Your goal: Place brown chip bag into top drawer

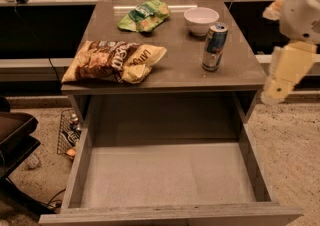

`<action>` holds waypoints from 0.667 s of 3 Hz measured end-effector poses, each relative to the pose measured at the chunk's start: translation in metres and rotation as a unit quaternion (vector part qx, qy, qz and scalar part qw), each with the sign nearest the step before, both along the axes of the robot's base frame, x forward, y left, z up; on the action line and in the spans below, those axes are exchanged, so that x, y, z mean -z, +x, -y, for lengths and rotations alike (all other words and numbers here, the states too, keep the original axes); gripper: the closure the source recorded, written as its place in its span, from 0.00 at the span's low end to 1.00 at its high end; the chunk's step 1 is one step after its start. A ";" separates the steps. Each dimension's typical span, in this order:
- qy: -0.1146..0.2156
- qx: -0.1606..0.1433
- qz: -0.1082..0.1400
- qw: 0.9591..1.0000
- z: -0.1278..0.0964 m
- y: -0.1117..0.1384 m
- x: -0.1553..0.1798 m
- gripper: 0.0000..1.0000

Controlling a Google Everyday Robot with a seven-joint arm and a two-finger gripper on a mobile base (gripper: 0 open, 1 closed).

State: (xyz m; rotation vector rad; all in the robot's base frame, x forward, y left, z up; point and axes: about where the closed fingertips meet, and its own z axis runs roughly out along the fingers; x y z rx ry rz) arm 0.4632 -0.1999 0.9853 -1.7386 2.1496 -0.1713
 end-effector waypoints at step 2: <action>-0.047 -0.078 0.129 0.987 -0.085 0.101 -0.031 0.00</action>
Offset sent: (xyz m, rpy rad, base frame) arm 0.1631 0.1461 0.0501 -0.1578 -0.3950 0.2238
